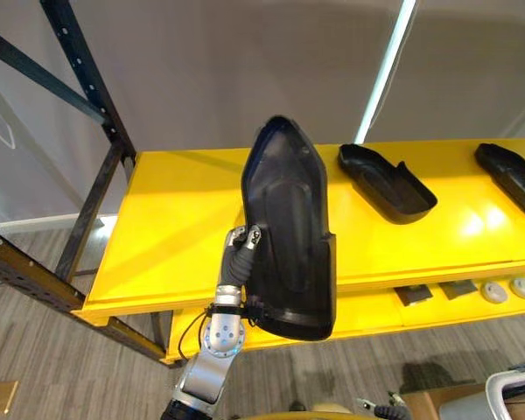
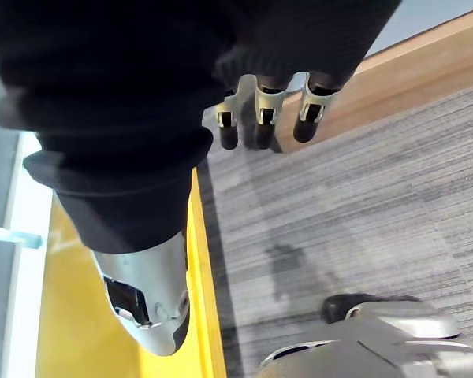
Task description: Walk over and take plastic housings, then place them on the shelf
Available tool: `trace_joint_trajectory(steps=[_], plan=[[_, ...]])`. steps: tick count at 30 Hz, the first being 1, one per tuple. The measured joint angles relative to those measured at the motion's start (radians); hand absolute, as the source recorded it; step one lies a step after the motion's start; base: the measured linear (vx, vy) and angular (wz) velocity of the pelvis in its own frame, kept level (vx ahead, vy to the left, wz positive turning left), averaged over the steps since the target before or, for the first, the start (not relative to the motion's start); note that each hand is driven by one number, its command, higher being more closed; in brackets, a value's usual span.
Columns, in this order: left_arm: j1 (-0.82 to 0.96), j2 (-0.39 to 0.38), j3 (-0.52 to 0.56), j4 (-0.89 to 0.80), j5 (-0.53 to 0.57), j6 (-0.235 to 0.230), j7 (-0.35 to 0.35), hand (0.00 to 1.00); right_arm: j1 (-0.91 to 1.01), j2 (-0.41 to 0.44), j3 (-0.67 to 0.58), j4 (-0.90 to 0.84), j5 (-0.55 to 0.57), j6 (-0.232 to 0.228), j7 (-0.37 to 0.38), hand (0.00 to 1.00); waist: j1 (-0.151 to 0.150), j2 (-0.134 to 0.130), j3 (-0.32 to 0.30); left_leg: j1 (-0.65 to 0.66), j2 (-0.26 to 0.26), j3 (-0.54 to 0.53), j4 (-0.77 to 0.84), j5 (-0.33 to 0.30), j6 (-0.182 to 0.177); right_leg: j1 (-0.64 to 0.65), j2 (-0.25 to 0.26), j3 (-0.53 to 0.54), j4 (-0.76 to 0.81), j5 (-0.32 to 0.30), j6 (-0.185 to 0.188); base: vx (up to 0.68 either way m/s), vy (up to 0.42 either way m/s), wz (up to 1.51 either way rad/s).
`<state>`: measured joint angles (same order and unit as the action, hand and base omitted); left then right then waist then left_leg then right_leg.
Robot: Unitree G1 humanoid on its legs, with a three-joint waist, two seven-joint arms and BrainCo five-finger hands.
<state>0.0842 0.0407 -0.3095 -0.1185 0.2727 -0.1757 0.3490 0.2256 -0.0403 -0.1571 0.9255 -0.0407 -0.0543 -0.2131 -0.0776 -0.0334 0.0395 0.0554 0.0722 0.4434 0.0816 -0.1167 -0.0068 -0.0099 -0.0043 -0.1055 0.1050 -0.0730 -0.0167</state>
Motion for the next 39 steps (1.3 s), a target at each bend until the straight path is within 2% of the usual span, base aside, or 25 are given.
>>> trace_joint_trajectory(steps=[5,7,9,14,18,27,35,36,39], plan=[[-0.038,0.002,0.103,0.000,0.034,0.058,0.002,1.00,0.014,0.008,0.000,-0.007,-0.002,0.000,0.005,0.00,0.009,-0.012,-0.009,0.020,-0.003,0.017,-0.012,0.000,0.000,0.025,0.003,0.021,-0.039,0.028,0.008,-0.03,0.029,-0.11],[-0.074,0.022,0.156,0.016,0.041,0.072,0.003,1.00,0.012,0.007,0.000,-0.008,-0.003,0.004,0.018,0.00,0.009,-0.009,-0.012,0.026,-0.004,0.024,-0.018,0.003,0.004,0.027,0.003,0.026,-0.043,0.037,0.009,-0.07,0.013,-0.13],[-0.122,0.055,0.206,0.081,0.043,0.096,0.002,1.00,0.013,0.002,-0.001,-0.006,-0.010,0.015,0.032,0.00,0.003,0.002,-0.038,0.033,-0.015,0.026,-0.049,0.021,0.010,0.030,0.003,0.031,-0.068,0.054,0.013,-0.09,0.017,-0.06],[-0.214,0.118,0.295,0.232,0.034,0.135,0.005,1.00,0.001,-0.002,-0.002,-0.002,-0.011,0.020,0.047,0.00,-0.019,0.010,-0.042,0.066,-0.033,0.028,-0.129,0.067,0.005,0.034,0.006,0.042,-0.098,0.080,0.011,-0.10,-0.003,-0.05],[-0.284,0.191,0.344,0.349,0.005,0.171,0.004,1.00,-0.004,-0.002,-0.014,0.003,-0.011,0.021,0.064,0.00,-0.020,0.011,-0.041,0.061,-0.041,0.048,-0.177,0.096,-0.001,0.006,0.013,0.065,-0.111,0.103,0.009,-0.10,-0.013,-0.15],[-0.379,0.279,0.403,0.531,-0.005,0.213,0.002,1.00,-0.013,0.004,-0.033,0.021,-0.011,0.021,0.082,0.00,-0.019,0.002,-0.027,0.052,-0.054,0.048,-0.184,0.099,0.004,0.001,0.007,0.076,-0.128,0.112,0.019,-0.02,-0.009,-0.03],[-0.470,0.300,0.436,0.660,-0.026,0.216,0.003,1.00,-0.032,0.015,-0.062,0.041,-0.010,0.021,0.083,0.00,-0.020,-0.008,-0.011,0.034,-0.069,0.025,-0.178,0.100,0.007,-0.014,0.004,0.079,-0.134,0.116,0.020,0.02,-0.003,0.00],[-0.489,0.306,0.436,0.671,-0.026,0.216,0.003,0.00,-0.035,0.015,-0.062,0.041,-0.010,0.020,0.083,0.00,-0.020,-0.009,-0.001,0.034,-0.071,0.025,-0.178,0.100,0.007,-0.014,0.004,0.080,-0.135,0.116,0.019,0.00,0.000,0.00],[-0.514,0.323,0.435,0.713,-0.024,0.216,0.003,0.00,-0.042,0.014,-0.062,0.043,-0.010,0.020,0.083,0.00,-0.022,-0.008,0.006,0.028,-0.071,0.025,-0.178,0.100,0.007,-0.015,0.007,0.082,-0.142,0.120,0.015,0.01,-0.023,-0.02]])
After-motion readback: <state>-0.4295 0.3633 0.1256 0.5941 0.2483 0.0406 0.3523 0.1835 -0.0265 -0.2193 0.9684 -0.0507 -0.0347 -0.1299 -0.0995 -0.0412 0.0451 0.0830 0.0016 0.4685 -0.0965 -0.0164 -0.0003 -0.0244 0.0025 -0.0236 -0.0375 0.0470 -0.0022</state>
